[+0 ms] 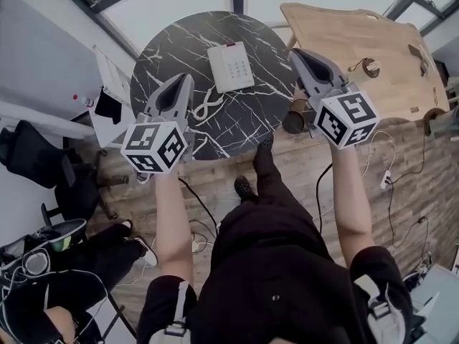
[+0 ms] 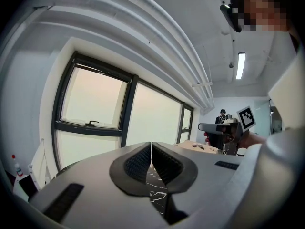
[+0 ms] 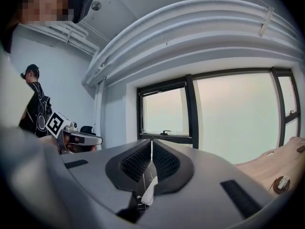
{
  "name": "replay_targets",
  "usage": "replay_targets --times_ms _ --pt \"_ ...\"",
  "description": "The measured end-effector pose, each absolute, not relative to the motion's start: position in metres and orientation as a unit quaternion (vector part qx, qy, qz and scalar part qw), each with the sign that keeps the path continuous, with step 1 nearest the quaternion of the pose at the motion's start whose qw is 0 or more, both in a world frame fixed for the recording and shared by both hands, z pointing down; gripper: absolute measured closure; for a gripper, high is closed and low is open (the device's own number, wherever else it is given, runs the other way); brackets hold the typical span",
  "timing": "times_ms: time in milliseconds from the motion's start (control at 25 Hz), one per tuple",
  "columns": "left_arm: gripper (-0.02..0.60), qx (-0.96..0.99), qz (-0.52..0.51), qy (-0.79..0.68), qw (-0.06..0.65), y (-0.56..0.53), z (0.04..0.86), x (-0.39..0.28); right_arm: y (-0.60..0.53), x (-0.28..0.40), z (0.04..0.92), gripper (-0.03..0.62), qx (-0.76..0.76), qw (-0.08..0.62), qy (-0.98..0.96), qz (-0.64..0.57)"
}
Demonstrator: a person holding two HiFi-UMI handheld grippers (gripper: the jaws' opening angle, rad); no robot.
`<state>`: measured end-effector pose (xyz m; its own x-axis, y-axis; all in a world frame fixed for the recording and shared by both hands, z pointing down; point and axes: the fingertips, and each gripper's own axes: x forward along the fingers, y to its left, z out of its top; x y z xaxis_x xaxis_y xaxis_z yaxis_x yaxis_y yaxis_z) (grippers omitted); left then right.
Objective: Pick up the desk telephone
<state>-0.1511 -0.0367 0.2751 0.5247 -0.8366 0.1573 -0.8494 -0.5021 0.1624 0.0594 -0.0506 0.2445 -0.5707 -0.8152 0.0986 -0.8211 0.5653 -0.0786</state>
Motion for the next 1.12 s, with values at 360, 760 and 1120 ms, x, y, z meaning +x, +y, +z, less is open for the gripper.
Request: replay_targets --times_ms 360,760,1120 --pt "0.566 0.861 0.037 -0.493 0.118 -0.085 0.284 -0.158 -0.109 0.054 0.253 0.562 0.455 0.019 -0.887 0.07" --pt "0.565 0.857 0.046 -0.502 0.11 -0.159 0.274 -0.156 -0.19 0.053 0.249 0.562 0.442 0.008 -0.894 0.071" --pt "0.565 0.849 0.064 -0.508 0.127 -0.211 0.286 -0.141 -0.249 0.053 0.273 0.562 0.414 0.028 -0.904 0.102"
